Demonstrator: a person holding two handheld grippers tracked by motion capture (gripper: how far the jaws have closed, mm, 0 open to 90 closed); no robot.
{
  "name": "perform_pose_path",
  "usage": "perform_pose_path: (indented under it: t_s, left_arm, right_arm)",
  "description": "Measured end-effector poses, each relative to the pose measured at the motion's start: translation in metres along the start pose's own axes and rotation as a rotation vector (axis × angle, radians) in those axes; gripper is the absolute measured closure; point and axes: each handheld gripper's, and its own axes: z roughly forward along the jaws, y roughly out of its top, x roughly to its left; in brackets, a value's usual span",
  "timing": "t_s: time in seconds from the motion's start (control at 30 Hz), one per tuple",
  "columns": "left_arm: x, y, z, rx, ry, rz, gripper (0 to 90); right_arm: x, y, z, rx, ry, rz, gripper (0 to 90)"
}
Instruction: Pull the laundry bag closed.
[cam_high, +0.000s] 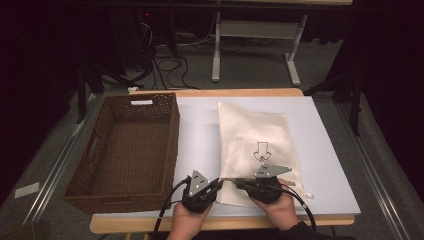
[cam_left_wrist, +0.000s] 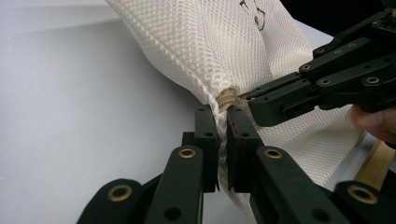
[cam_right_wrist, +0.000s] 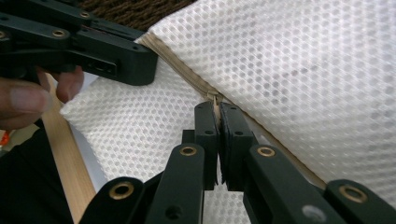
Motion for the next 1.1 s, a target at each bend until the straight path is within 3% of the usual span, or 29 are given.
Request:
perform_pose_path:
  t_s: [0.6,1.1]
  left_arm:
    - [0.003,0.0,-0.003,-0.003,0.013,0.001,85.1]
    - [0.008,-0.003,-0.001,0.037,0.039,-0.009,85.0]
  right_arm:
    - [-0.005,-0.003,-0.008,0.006,-0.03,-0.01,88.0]
    - [-0.011,-0.011,-0.021,0.035,-0.061,-0.013,88.0]
